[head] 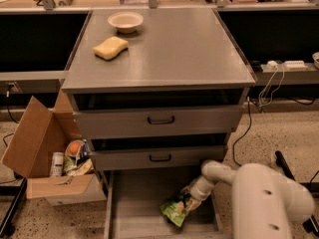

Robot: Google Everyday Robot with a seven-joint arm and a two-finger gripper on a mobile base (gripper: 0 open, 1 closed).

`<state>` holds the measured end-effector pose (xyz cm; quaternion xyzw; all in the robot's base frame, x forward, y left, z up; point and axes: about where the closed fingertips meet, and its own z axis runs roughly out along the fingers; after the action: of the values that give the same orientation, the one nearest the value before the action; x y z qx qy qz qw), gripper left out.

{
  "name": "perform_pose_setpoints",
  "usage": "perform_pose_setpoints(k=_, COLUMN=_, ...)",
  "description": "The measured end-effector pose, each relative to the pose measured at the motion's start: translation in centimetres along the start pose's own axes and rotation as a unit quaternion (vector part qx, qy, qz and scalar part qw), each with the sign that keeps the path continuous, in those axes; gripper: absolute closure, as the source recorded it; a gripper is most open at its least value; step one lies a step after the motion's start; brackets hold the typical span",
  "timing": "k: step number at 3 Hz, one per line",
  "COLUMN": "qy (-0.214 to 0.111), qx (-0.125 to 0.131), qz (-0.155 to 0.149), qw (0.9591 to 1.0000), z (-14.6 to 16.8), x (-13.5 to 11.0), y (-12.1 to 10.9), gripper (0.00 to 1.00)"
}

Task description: Pick green rice chip bag from bottom drawer and place on counter

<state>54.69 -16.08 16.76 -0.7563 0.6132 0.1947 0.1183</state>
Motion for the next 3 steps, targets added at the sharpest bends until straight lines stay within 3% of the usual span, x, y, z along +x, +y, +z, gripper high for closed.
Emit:
perform_pose_setpoints(k=1, qy=-0.006, qx=0.058, qz=-0.031, qw=0.9978, z=-4.8, x=-2.1, y=0.7, gripper=1.0)
perform_pose_setpoints(k=2, qy=-0.001, qx=0.117, qz=-0.06, qw=0.9913, z=-10.1, x=-4.6, y=2.1, gripper=1.0)
perform_pose_setpoints(k=3, qy=-0.004, qx=0.133, qz=-0.092, qw=0.9868, z=-14.8, x=-8.9, y=7.8, gripper=1.0)
